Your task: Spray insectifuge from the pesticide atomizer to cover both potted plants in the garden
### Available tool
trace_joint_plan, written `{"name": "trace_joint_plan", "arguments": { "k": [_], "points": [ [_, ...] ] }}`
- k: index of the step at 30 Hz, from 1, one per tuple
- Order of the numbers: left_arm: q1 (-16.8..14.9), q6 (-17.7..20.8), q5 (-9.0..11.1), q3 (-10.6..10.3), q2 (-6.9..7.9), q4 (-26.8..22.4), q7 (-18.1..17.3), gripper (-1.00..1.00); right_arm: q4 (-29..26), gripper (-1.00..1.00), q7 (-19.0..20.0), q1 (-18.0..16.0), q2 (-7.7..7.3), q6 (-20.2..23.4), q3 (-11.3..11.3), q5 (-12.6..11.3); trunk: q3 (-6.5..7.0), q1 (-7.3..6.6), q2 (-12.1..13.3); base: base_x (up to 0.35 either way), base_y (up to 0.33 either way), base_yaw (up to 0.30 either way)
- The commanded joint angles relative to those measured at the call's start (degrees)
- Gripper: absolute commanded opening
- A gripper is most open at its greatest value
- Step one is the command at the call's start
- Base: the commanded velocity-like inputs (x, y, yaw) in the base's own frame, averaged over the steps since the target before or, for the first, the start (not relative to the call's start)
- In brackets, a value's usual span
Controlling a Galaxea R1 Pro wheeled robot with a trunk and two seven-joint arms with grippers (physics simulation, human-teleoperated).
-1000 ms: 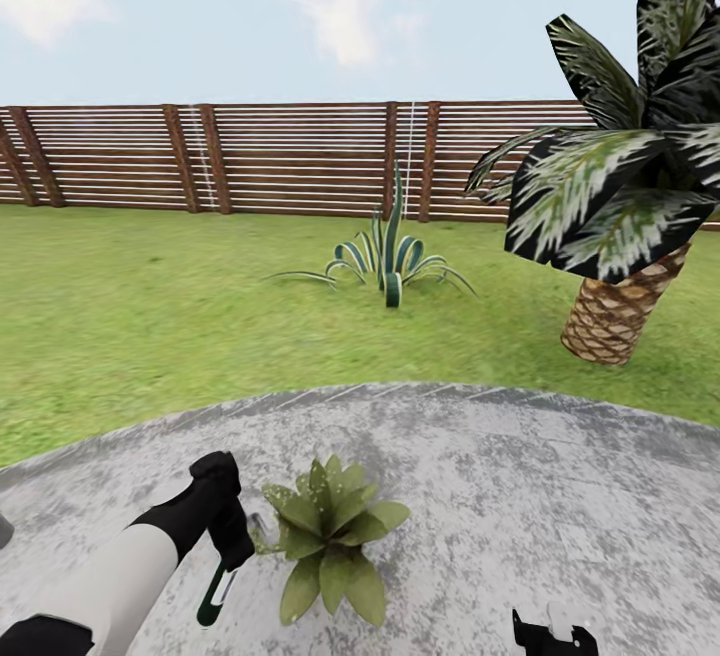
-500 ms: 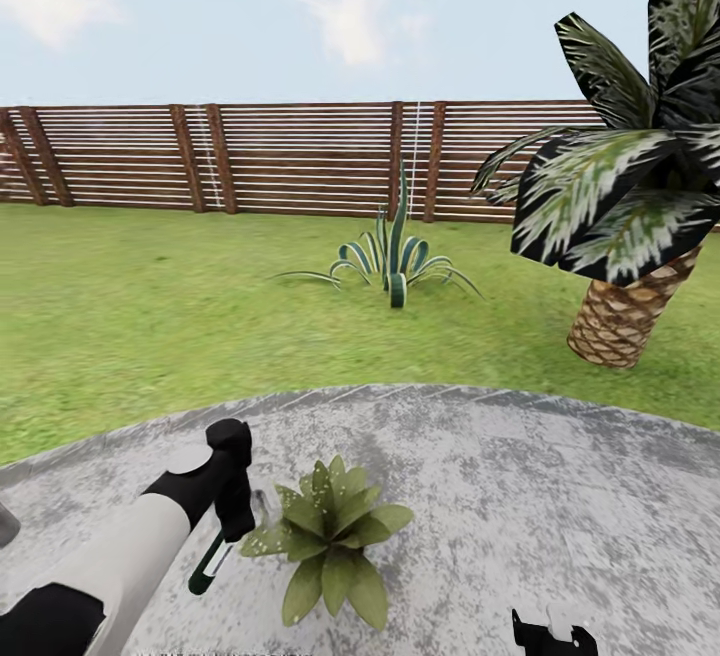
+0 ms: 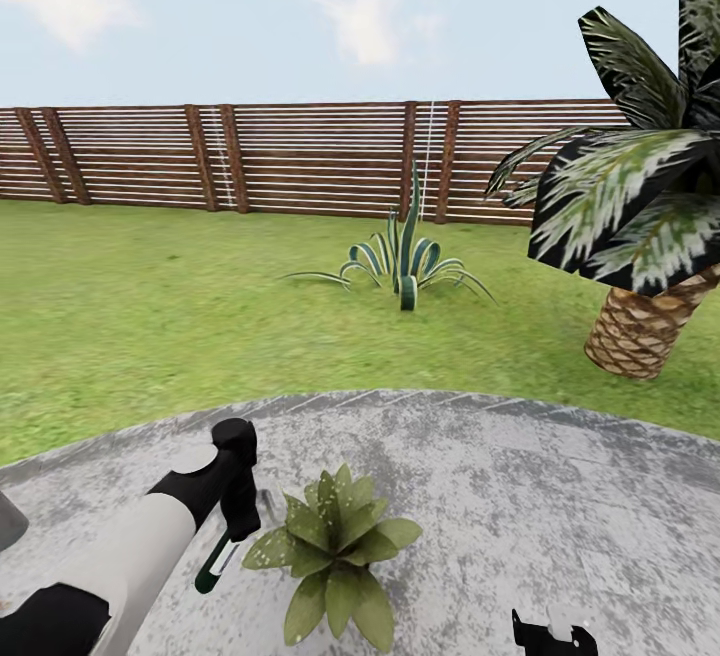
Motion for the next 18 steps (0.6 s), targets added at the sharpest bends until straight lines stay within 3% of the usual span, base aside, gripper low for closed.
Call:
{"name": "trace_joint_plan", "arguments": {
  "k": [1,7,12,18],
  "points": [
    [-0.03,0.60,-0.20,-0.26,-0.07,-0.08,-0.45,-1.00,0.04,1.00,0.03,-0.03,0.00,-0.20,0.26,-0.52,-0.06,-0.01,-0.02,0.020,-0.001,0.000],
    [-0.03,0.62,-0.20,-0.26,-0.19,-0.08,-0.41,-1.00,0.04,1.00,0.03,-0.03,0.00,-0.20,0.26,-0.52,-0.06,-0.01,-0.02,0.176,-0.107,0.000],
    [0.03,0.60,-0.20,-0.26,-0.19,-0.08,-0.41,-1.00,0.04,1.00,0.03,-0.03,0.00,-0.20,0.26,-0.52,-0.06,-0.01,-0.02,0.036,-0.023,0.000],
    [0.22,0.63,-0.18,-0.17,-0.10,0.00,-0.22,-1.00,0.04,1.00,0.03,-0.03,0.00,-0.20,0.26,-0.52,-0.06,-0.01,-0.02,-0.263,-0.112,0.080]
  ]
}}
